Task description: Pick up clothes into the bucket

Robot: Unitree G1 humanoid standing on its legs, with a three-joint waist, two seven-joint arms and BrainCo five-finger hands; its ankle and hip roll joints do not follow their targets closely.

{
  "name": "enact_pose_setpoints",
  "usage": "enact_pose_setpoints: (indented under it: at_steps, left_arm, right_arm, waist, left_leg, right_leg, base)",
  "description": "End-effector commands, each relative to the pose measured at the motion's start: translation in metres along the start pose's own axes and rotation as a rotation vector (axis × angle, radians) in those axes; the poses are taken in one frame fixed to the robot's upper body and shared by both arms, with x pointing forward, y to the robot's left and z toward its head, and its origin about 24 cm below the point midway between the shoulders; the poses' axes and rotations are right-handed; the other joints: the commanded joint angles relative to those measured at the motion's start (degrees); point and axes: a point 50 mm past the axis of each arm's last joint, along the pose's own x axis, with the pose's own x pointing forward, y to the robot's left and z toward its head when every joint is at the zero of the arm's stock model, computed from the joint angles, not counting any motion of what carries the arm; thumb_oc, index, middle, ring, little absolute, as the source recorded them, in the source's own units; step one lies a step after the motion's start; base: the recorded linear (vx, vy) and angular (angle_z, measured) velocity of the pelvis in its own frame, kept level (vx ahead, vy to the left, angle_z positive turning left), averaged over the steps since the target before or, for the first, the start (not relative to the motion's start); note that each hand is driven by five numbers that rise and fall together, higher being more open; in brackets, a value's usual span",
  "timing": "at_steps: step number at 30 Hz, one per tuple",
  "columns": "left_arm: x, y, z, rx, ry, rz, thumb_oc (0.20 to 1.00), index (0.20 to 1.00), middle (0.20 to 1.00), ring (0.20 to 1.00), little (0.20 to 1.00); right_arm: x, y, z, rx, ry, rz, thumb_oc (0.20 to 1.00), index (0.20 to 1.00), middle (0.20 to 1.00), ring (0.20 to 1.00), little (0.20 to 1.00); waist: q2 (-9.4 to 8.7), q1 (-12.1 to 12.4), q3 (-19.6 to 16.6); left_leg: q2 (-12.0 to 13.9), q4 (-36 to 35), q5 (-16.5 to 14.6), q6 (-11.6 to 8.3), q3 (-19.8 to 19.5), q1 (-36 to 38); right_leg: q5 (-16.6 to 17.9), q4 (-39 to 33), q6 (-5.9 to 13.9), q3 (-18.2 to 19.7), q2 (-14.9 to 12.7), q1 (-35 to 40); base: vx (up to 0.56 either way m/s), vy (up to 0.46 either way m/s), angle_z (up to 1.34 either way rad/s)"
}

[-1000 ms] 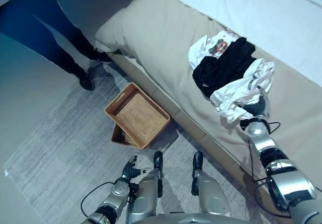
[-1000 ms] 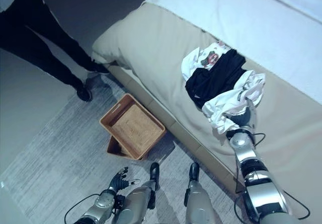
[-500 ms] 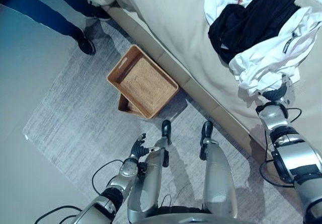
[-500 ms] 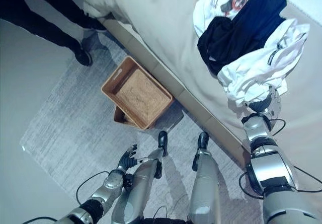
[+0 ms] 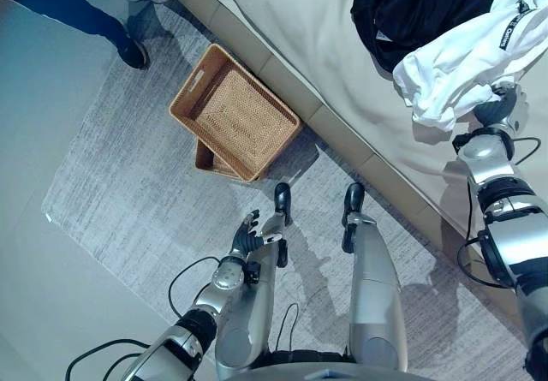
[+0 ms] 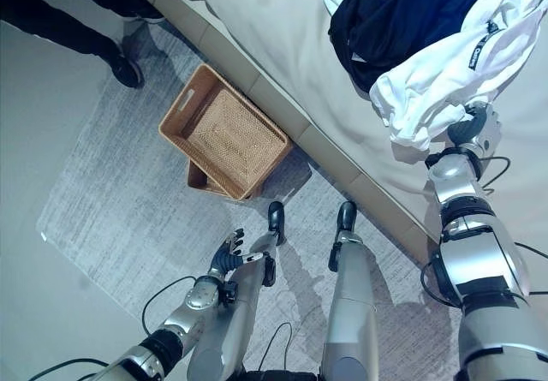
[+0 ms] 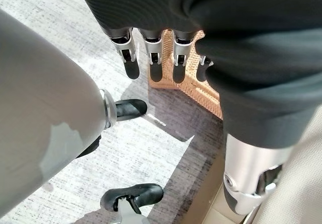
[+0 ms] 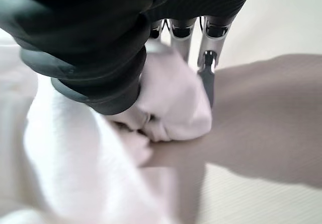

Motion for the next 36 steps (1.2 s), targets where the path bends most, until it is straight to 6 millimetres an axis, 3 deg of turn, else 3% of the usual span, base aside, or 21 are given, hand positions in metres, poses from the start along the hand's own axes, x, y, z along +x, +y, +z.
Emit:
enact_pose_setpoints:
  at_steps: [1,4,5,7,10,14,17,22,24,25,26,28,29,30,31,32,33,34,35,36]
  left_arm:
    - [-0.003,0.006,-0.003,-0.037,-0.008,0.043,1.0,1.0,1.0,1.0,1.0]
    - [-0.003,0.013,-0.005,-0.043,-0.002,0.074,1.0,1.0,1.0,1.0,1.0]
    - [-0.003,0.019,-0.008,-0.04,0.012,0.1,1.0,1.0,1.0,1.0,1.0]
    - [-0.003,0.023,-0.009,-0.04,0.017,0.113,1.0,1.0,1.0,1.0,1.0]
    - [-0.005,0.036,-0.018,-0.019,0.059,0.161,1.0,1.0,1.0,1.0,1.0]
    - [-0.009,0.046,-0.024,-0.005,0.082,0.184,1.0,1.0,1.0,1.0,1.0]
    - [-0.016,0.057,-0.032,-0.014,0.096,0.207,1.0,1.0,1.0,1.0,1.0]
    - [-0.02,0.065,-0.021,-0.026,0.031,0.196,1.0,1.0,1.0,1.0,1.0]
    - [-0.02,0.068,0.002,-0.051,-0.082,0.162,1.0,1.0,1.0,1.0,1.0]
    - [-0.02,0.068,0.001,-0.05,-0.08,0.161,1.0,1.0,1.0,1.0,1.0]
    - [-0.021,0.069,0.032,-0.045,-0.217,0.106,1.0,1.0,1.0,1.0,1.0]
    - [-0.023,0.07,0.04,-0.04,-0.254,0.09,1.0,1.0,1.0,1.0,1.0]
    - [-0.023,0.071,0.066,-0.006,-0.354,0.049,1.0,1.0,1.0,1.0,1.0]
    - [-0.024,0.07,0.073,0.008,-0.377,0.032,1.0,1.0,1.0,1.0,1.0]
    - [-0.029,0.072,0.11,0.039,-0.518,-0.017,1.0,1.0,1.0,1.0,1.0]
    - [-0.029,0.072,0.111,0.04,-0.518,-0.017,1.0,1.0,1.0,1.0,1.0]
    - [-0.033,0.069,0.139,0.062,-0.62,-0.051,1.0,1.0,1.0,1.0,1.0]
    - [-0.034,0.066,0.154,0.076,-0.67,-0.076,1.0,1.0,1.0,1.0,1.0]
    - [-0.034,0.066,0.154,0.076,-0.67,-0.076,1.0,1.0,1.0,1.0,1.0]
    - [-0.039,0.057,0.184,0.098,-0.774,-0.121,1.0,1.0,1.0,1.0,1.0]
  right_arm:
    - [0.007,-0.011,0.056,0.193,-0.201,-0.068,0.2,0.2,0.2,0.2,0.2]
    - [0.006,-0.026,0.084,0.365,-0.285,-0.131,0.2,0.2,0.2,0.2,0.2]
    - [0.006,-0.039,0.102,0.456,-0.349,-0.172,0.2,0.2,0.2,0.2,0.2]
    - [0.005,-0.043,0.108,0.477,-0.378,-0.183,0.2,0.2,0.2,0.2,0.2]
    - [0.001,-0.061,0.123,0.558,-0.461,-0.232,0.2,0.2,0.2,0.2,0.2]
    - [-0.003,-0.071,0.129,0.593,-0.511,-0.248,0.2,0.2,0.2,0.2,0.2]
    - [-0.009,-0.082,0.13,0.617,-0.57,-0.261,0.2,0.2,0.2,0.2,0.2]
    - [-0.014,-0.096,0.128,0.612,-0.625,-0.277,0.2,0.2,0.2,0.2,0.2]
    - [-0.019,-0.104,0.127,0.603,-0.67,-0.279,0.2,0.2,0.2,0.2,0.2]
    - [-0.02,-0.104,0.126,0.602,-0.668,-0.278,0.2,0.2,0.2,0.2,0.2]
    - [-0.022,-0.107,0.127,0.58,-0.692,-0.266,0.2,0.2,0.2,0.2,0.2]
    - [-0.022,-0.105,0.126,0.571,-0.694,-0.251,0.2,0.2,0.2,0.2,0.2]
    - [-0.023,-0.107,0.131,0.56,-0.718,-0.233,0.2,0.2,0.2,0.2,0.2]
    - [-0.023,-0.105,0.129,0.557,-0.712,-0.22,0.2,0.2,0.2,0.2,0.2]
    - [-0.026,-0.101,0.133,0.516,-0.738,-0.157,0.2,0.2,0.2,0.2,0.2]
    - [-0.026,-0.102,0.133,0.517,-0.738,-0.157,0.2,0.2,0.2,0.2,0.2]
    - [-0.029,-0.095,0.132,0.491,-0.741,-0.103,0.2,0.2,0.2,0.2,0.2]
    - [-0.03,-0.092,0.132,0.474,-0.748,-0.069,0.2,0.2,0.2,0.2,0.2]
    - [-0.03,-0.092,0.132,0.474,-0.747,-0.069,0.2,0.2,0.2,0.2,0.2]
    - [-0.034,-0.085,0.131,0.466,-0.749,-0.001,0.2,0.2,0.2,0.2,0.2]
  waist:
    - [-0.95,-0.9,-0.4]
    - [-1.81,-1.4,-0.4]
    - [-2.73,-1.6,-0.4]
    - [-3.15,-1.7,-0.4]
    - [-5.23,-1.8,-0.4]
    - [-6.8,-1.8,-1.4]
    - [-8.72,-1.6,-4.8]
    - [-10.09,-1.2,-8.7]
    - [-10.61,-1.0,-11.6]
    - [-10.66,-1.0,-11.7]
    - [-10.85,-1.0,-13.4]
    - [-11.09,-1.1,-14.4]
    - [-11.17,-1.3,-15.7]
    - [-11.38,-1.4,-16.5]
    - [-11.52,-1.6,-18.4]
    - [-11.59,-1.6,-18.3]
    - [-11.84,-2.0,-20.1]
    - [-11.92,-2.2,-20.9]
    - [-11.93,-2.1,-20.8]
    - [-11.96,-2.6,-22.3]
  left_leg:
    - [-0.9,4.5,-2.9,-0.43,0.3,1.2]
    - [-0.7,3.3,-2.6,-0.73,0.1,3.0]
    - [-0.7,2.7,-2.6,-0.91,-0.2,4.7]
    - [-0.5,2.5,-2.6,-0.89,-0.2,5.6]
    - [0.1,1.4,-3.0,-0.9,-0.1,10.0]
    - [0.9,-0.4,-2.6,-0.85,0.5,13.5]
    - [1.6,-2.3,-3.3,-0.99,1.1,18.5]
    - [1.9,-4.5,-3.3,-1.02,1.5,22.9]
    - [1.9,-6.0,-3.5,-1.01,1.7,26.0]
    - [1.9,-6.1,-3.4,-1.01,1.7,26.2]
    - [2.2,-7.0,-3.9,-1.03,1.8,28.3]
    - [2.3,-7.7,-3.5,-0.98,1.9,29.1]
    - [2.7,-8.4,-3.9,-1.11,2.2,30.5]
    - [2.7,-8.9,-3.5,-1.11,2.3,31.0]
    - [3.2,-9.8,-4.0,-1.2,2.6,33.2]
    - [3.1,-9.9,-3.6,-1.17,2.6,33.1]
    - [3.5,-10.8,-3.7,-1.12,2.9,34.7]
    - [3.6,-11.1,-3.9,-1.08,3.0,35.4]
    - [3.6,-11.2,-3.9,-1.09,3.0,35.6]
    - [3.9,-11.9,-4.0,-1.09,3.3,37.0]
  right_leg:
    - [-0.2,-1.4,1.78,0.3,-0.3,5.3]
    - [0.5,-3.1,1.91,0.3,-0.2,7.2]
    - [0.9,-4.4,1.97,0.3,0.0,9.1]
    - [1.2,-4.9,2.04,0.1,0.0,10.2]
    - [2.8,-8.5,2.46,0.3,0.8,15.3]
    - [4.7,-12.3,2.95,0.3,1.7,19.3]
    - [6.0,-17.2,3.73,0.0,2.6,25.2]
    - [7.2,-21.5,4.34,-0.4,3.3,30.9]
    - [7.2,-23.8,4.48,-0.9,3.8,34.6]
    - [7.2,-24.0,4.48,-0.9,3.8,34.9]
    - [6.9,-25.0,4.61,-1.1,4.1,37.1]
    - [7.3,-25.8,4.68,-1.3,4.1,37.8]
    - [6.9,-26.2,4.77,-1.1,4.5,39.0]
    - [7.2,-26.7,4.79,-1.3,4.5,39.4]
    - [6.6,-27.0,4.85,-1.1,4.9,41.1]
    - [6.9,-27.1,4.85,-1.1,4.8,41.0]
    - [6.7,-27.4,4.86,-1.2,5.0,42.3]
    - [6.5,-27.4,4.82,-1.1,5.1,42.9]
    - [6.4,-27.4,4.81,-1.1,5.1,43.0]
    - [5.9,-27.4,4.73,-1.0,5.3,44.2]
  base:
    - [0.0,0.0,0.0]
    - [-0.04,-0.009,0.01]
    - [-0.04,-0.015,0.02]
    - [-0.03,-0.002,0.05]
    - [-0.03,0.002,0.0]
    - [0.0,0.013,-0.13]
    - [0.06,-0.003,-0.22]
    - [0.08,-0.004,-0.15]
    - [0.11,-0.001,-0.09]
    - [0.14,-0.008,0.0]
    - [0.05,-0.003,0.03]
    - [0.07,0.003,0.01]
    - [0.09,0.003,0.0]
    - [0.15,0.0,-0.01]
    - [0.1,-0.001,-0.02]
    - [0.15,-0.005,-0.04]
    - [0.09,-0.01,-0.04]
    - [0.11,-0.012,-0.04]
    - [0.1,-0.019,-0.07]
    - [0.09,-0.018,-0.07]
